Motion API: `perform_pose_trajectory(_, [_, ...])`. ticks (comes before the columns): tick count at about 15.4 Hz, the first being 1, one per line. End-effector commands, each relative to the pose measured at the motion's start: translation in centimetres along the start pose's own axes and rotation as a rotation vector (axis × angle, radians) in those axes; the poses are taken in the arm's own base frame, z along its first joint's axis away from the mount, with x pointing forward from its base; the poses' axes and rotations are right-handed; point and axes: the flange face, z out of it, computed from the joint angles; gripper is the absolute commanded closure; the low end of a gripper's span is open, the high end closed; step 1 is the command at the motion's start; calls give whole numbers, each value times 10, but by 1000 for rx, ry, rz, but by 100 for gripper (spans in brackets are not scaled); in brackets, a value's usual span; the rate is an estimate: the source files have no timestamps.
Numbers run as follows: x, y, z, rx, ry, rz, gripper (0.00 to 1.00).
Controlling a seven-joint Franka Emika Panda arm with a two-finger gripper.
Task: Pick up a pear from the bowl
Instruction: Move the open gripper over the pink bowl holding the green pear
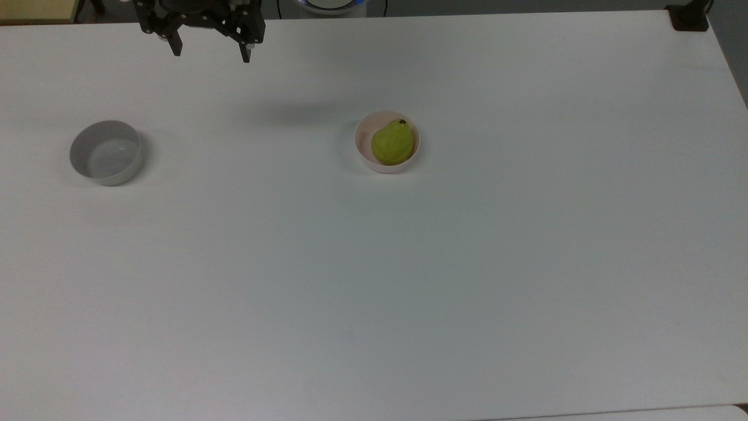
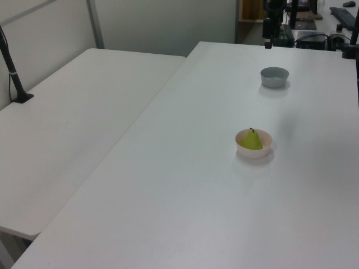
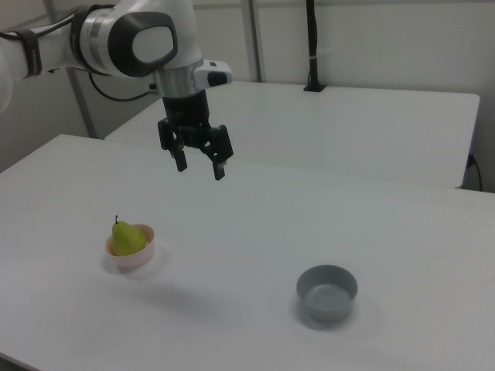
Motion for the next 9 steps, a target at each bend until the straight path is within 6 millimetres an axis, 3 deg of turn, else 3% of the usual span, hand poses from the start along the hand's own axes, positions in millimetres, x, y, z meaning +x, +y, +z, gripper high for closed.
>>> perform_pose_trajectory(1, [-11, 7, -12, 15, 8, -49, 0])
perform_pose_trajectory(9, [-11, 4, -11, 15, 6, -59, 0])
